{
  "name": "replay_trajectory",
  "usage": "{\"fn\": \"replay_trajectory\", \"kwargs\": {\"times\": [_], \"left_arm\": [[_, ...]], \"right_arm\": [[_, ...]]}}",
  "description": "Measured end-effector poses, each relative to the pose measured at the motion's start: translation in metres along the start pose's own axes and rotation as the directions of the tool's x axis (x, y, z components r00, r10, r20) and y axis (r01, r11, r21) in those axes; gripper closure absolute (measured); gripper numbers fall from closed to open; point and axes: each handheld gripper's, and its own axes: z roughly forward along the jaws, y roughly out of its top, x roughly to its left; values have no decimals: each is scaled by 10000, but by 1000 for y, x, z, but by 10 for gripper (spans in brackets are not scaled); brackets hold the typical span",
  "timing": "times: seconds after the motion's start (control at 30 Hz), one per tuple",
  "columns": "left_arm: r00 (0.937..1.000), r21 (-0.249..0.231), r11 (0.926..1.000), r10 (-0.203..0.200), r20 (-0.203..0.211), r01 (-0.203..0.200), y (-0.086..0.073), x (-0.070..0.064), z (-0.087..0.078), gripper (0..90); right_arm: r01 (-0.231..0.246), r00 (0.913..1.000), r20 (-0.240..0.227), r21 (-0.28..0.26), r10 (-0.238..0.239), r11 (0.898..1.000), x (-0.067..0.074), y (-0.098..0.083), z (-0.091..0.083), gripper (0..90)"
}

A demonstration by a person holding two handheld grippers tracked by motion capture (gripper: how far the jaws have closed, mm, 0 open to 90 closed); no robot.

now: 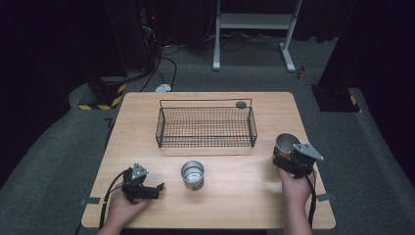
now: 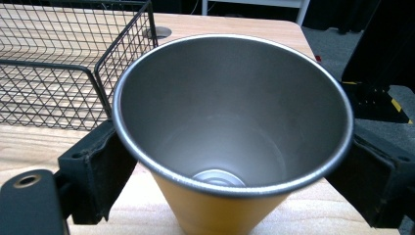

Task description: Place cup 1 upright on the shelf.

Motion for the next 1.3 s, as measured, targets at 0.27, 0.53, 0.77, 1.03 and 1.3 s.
{"fn": "replay_trajectory", "kwargs": {"times": [0.27, 0.53, 0.77, 1.03, 1.3], "left_arm": [[10000, -3, 10000, -12, -25, 12, 0, 0, 0, 4], [10000, -3, 10000, -18, -31, 18, 0, 0, 0, 5], [10000, -10, 10000, -18, -51, 17, 0, 0, 0, 7], [10000, -9, 10000, -40, -68, 40, 0, 0, 0, 7], [10000, 19, 10000, -11, -95, 12, 1, 0, 0, 7]], "right_arm": [[-148, 9999, -52, -45, 148, 9999, -2, 1, 6, 98], [-149, 9998, -136, -50, 148, 9999, -1, 2, 7, 136], [-43, 9998, -212, -130, 40, 9999, 3, 4, 4, 137], [334, 9980, -520, -311, -350, 9990, 19, 9, -2, 137], [826, 9897, -1121, -569, -886, 9950, 54, 18, -8, 137]]}}
